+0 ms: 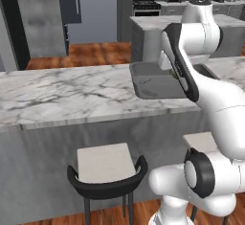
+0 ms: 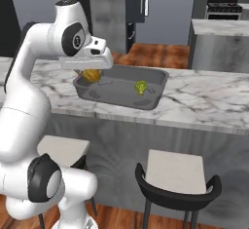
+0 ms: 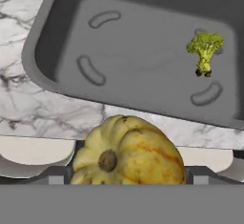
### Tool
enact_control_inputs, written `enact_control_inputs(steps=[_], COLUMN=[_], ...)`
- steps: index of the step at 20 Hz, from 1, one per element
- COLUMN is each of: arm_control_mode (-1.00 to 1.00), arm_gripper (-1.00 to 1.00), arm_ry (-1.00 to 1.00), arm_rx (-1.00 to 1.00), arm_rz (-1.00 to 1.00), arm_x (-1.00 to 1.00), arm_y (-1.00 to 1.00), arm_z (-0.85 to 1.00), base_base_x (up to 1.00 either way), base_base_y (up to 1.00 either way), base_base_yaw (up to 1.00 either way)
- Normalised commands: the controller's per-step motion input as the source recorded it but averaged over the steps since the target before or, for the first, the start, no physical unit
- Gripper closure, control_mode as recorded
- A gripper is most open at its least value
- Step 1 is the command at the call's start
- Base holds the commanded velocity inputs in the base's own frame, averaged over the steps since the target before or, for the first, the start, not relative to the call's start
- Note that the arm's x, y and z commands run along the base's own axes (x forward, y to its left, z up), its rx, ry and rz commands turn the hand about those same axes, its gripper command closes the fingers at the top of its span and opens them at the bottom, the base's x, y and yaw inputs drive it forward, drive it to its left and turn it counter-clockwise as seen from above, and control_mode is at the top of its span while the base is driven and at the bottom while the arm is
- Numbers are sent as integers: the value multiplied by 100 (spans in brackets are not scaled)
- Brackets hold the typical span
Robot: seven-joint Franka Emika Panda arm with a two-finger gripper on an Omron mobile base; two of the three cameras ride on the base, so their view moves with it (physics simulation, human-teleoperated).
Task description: Place the cold items (squash and broccoli) from the fridge in one tupperware on the dining counter. Place the warm items (kebab skewer and hot dog) in the stove area in another tupperware.
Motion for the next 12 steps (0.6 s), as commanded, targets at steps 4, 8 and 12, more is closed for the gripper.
enact_control_inputs(steps=[4,8,12], arm_control_mode=[-100,-100,-100], arm_gripper=[100,100,100], arm_ry=[0,2,6], arm_rx=[0,0,0], arm_rz=[10,1,0], arm_x=[74,86,82], arm_y=[-8,-1,0], arm_z=[-57,-18,-20], base_base_x=[0,0,0], base_base_y=[0,0,0], base_base_yaw=[0,0,0])
